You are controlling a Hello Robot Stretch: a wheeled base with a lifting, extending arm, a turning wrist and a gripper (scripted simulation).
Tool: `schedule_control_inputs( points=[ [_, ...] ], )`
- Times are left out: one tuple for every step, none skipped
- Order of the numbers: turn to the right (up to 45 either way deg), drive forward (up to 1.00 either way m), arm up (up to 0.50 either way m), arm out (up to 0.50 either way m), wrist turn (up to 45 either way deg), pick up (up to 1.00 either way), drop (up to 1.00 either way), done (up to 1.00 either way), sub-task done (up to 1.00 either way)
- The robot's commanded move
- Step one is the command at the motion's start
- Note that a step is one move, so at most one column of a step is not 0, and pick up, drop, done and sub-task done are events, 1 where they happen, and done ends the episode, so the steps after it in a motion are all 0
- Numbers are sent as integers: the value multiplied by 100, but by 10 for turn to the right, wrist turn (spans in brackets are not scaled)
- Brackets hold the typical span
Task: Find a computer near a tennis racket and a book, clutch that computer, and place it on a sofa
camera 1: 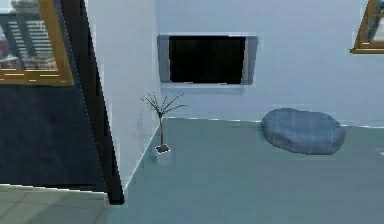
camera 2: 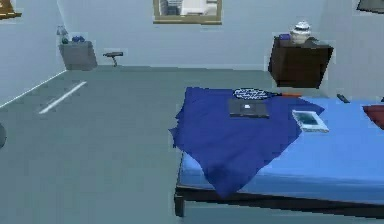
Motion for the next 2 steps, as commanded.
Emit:
schedule_control_inputs(
  points=[
    [420,0,0,0,0,0,0,0,0],
    [0,50,0,0,0,0,0,0,0]
  ],
)
